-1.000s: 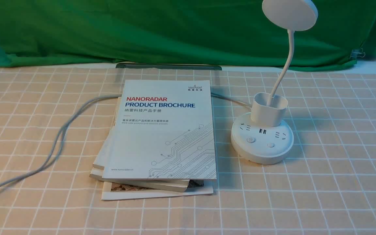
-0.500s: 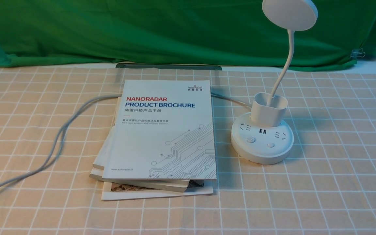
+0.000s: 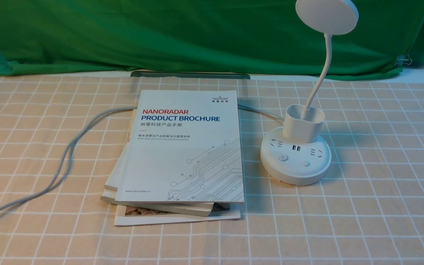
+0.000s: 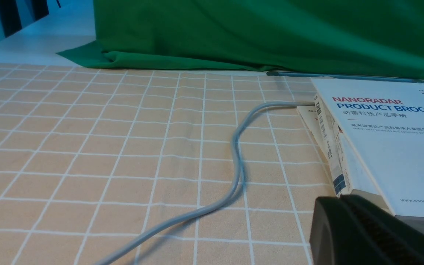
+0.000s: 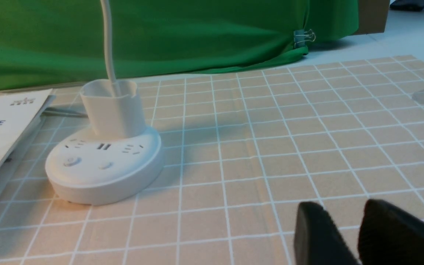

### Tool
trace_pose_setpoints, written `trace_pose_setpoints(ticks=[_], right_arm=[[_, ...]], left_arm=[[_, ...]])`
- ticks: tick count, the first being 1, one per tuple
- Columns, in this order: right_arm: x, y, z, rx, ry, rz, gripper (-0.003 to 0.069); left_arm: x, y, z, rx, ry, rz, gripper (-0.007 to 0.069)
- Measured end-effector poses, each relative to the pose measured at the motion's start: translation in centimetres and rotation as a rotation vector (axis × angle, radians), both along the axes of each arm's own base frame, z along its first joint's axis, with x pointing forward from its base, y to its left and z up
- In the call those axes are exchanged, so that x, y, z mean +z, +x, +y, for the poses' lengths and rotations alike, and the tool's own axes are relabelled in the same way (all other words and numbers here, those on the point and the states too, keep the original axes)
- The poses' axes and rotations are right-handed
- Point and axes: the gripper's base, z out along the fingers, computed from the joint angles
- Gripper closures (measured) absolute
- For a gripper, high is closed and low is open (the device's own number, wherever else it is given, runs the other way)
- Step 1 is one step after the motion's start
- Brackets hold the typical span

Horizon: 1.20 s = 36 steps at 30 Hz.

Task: Turn on the table lamp on the light coffee tablecloth with your hand.
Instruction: 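Press the button on the base of the white desk lamp with the right gripper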

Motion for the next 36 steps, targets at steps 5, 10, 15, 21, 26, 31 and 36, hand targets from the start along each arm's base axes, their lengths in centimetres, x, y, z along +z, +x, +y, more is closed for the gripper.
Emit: trace_pose_setpoints(ticks=[5, 10, 15, 21, 26, 31, 36], right_arm=[[0.00, 0.00, 0.00, 0.000, 0.000, 0.000, 0.0419], [0.00, 0.00, 0.00, 0.000, 0.000, 0.000, 0.0419], [0.00, 0.00, 0.00, -0.004, 0.027, 0.000, 0.0419], [0.04, 0.01, 0.04, -0.021, 0.180, -0.004, 0.0419], [0.05, 0.00, 0.32, -0.073, 0.749, 0.008, 0.0419], [0.05, 0.00, 0.40, -0.108, 1.037, 0.018, 0.0419], [0.04, 0.00, 0.31, -0.103, 0.938, 0.012, 0.0419]], left_arm=[[0.01, 0.00, 0.00, 0.000, 0.000, -0.001, 0.0603], [0.01, 0.00, 0.00, 0.000, 0.000, -0.001, 0.0603], [0.01, 0.00, 0.00, 0.000, 0.000, -0.001, 0.0603], [0.01, 0.00, 0.00, 0.000, 0.000, -0.001, 0.0603], [0.01, 0.00, 0.00, 0.000, 0.000, -0.001, 0.0603], [0.01, 0.00, 0.00, 0.000, 0.000, -0.001, 0.0603], [0.01, 0.00, 0.00, 0.000, 0.000, -0.001, 0.0603]])
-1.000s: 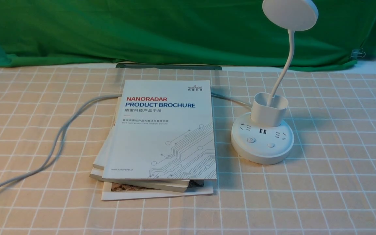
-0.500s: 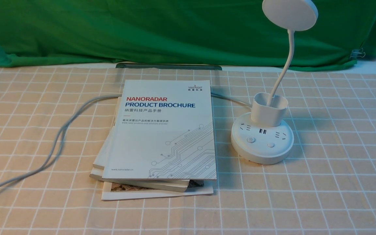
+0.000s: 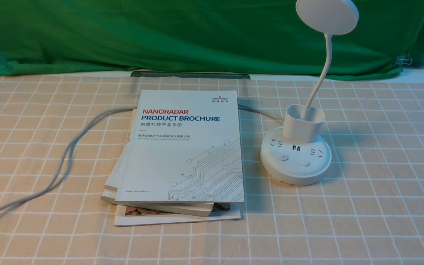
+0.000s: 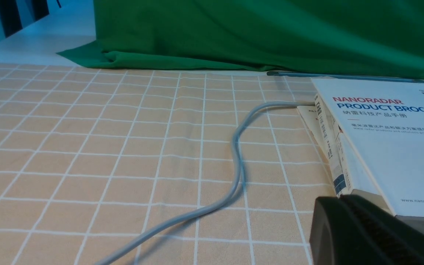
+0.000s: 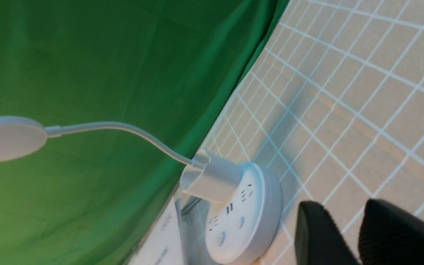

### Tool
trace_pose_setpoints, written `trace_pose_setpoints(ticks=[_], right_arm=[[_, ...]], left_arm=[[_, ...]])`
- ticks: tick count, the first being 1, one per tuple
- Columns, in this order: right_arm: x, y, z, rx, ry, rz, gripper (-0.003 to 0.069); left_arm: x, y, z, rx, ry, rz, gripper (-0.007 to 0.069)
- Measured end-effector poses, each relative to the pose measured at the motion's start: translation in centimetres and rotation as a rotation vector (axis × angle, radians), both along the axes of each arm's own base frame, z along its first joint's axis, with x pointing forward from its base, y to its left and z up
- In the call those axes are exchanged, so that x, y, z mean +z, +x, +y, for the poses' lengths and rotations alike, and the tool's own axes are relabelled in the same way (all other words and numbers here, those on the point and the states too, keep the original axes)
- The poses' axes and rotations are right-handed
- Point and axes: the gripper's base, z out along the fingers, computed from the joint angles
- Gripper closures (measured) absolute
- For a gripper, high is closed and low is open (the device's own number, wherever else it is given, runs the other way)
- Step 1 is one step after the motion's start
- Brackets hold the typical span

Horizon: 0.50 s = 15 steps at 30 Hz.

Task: Turn on the table lamp on the light coffee tablecloth with your hand.
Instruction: 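Press the button on the base of the white desk lamp with the right gripper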

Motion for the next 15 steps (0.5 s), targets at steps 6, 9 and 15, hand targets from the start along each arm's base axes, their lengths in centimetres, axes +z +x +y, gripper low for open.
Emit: trace_pose_setpoints(ticks=[6, 9, 15], right_arm=[[0.7, 0.1, 0.0, 0.028, -0.137, -0.082, 0.0419], [3.4, -0.1, 0.2, 0.072, -0.367, -0.191, 0.0428], [10.7, 0.5, 0.5, 0.151, -0.799, -0.157, 0.0607]], left_arm=[[0.0, 0.0, 0.0, 0.000, 0.000, 0.000, 0.0603], [0.0, 0.0, 0.0, 0.000, 0.000, 0.000, 0.0603], [0.0, 0.0, 0.0, 0.000, 0.000, 0.000, 0.0603]])
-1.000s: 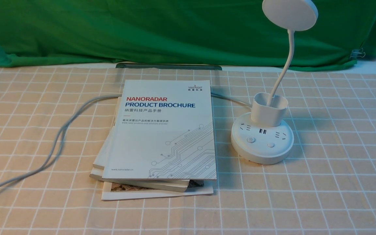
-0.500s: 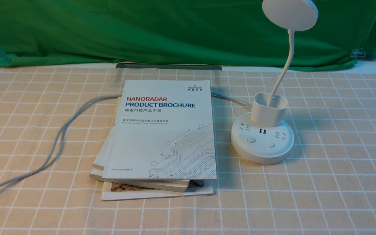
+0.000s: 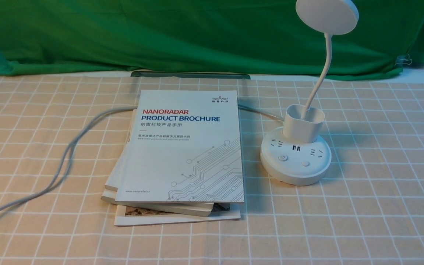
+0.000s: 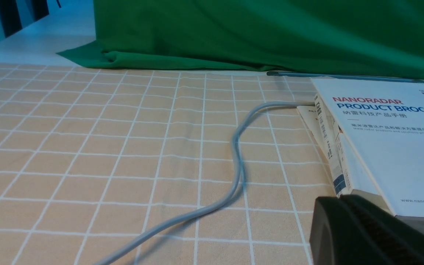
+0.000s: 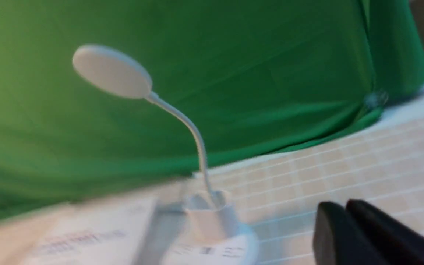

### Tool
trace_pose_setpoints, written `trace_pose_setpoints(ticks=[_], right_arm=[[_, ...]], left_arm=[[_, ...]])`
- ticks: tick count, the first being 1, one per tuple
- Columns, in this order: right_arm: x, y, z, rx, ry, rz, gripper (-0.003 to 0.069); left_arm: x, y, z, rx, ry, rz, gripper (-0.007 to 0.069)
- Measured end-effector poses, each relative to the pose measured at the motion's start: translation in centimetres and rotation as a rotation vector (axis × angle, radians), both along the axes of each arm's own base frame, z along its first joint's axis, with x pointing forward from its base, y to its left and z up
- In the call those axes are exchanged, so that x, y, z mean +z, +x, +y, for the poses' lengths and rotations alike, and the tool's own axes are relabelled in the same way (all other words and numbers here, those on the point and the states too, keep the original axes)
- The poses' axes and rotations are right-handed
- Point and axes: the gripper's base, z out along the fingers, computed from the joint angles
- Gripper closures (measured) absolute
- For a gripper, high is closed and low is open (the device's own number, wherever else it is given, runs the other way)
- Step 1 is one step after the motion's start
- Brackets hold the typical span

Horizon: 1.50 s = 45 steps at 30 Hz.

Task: Turn on the table lamp on the light coffee tablecloth with your hand.
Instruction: 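Press the button on the base of the white desk lamp with the right gripper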

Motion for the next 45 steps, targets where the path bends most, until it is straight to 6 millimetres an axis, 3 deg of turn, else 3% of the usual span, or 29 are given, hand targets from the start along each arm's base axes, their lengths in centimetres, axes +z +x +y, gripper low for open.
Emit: trace_pose_setpoints(ticks=[6, 9, 13, 14, 17, 18, 19, 21, 29, 35, 45], right_arm=[[6.0, 4.9, 0.6, 0.086, -0.363, 0.270, 0.0629], [7.2, 8.0, 1.0, 0.150, -0.457, 0.420, 0.0629], [7.0, 12.7, 2.2, 0.252, -0.520, 0.591, 0.0629], [6.4, 14.4, 2.9, 0.296, -0.543, 0.642, 0.0629], [5.5, 16.4, 4.3, 0.364, -0.573, 0.706, 0.0629], [4.3, 18.1, 6.1, 0.443, -0.611, 0.765, 0.0629], [4.3, 18.3, 6.2, 0.443, -0.613, 0.770, 0.0629], [2.4, 20.3, 8.5, 0.522, -0.672, 0.838, 0.0629], [-4.3, 26.1, 13.2, 0.599, -0.742, 0.909, 0.0629], [-7.4, 28.2, 14.1, 0.591, -0.742, 0.885, 0.0629], [-10.1, 29.3, 14.5, 0.593, -0.746, 0.905, 0.0629]], left_arm=[[0.0, 0.0, 0.0, 0.000, 0.000, 0.000, 0.0603], [0.0, 0.0, 0.0, 0.000, 0.000, 0.000, 0.0603], [0.0, 0.0, 0.0, 0.000, 0.000, 0.000, 0.0603], [0.0, 0.0, 0.0, 0.000, 0.000, 0.000, 0.0603], [0.0, 0.0, 0.0, 0.000, 0.000, 0.000, 0.0603], [0.0, 0.0, 0.0, 0.000, 0.000, 0.000, 0.0603], [0.0, 0.0, 0.0, 0.000, 0.000, 0.000, 0.0603], [0.0, 0.0, 0.0, 0.000, 0.000, 0.000, 0.0603], [0.0, 0.0, 0.0, 0.000, 0.000, 0.000, 0.0603], [0.0, 0.0, 0.0, 0.000, 0.000, 0.000, 0.0603], [0.0, 0.0, 0.0, 0.000, 0.000, 0.000, 0.0603]])
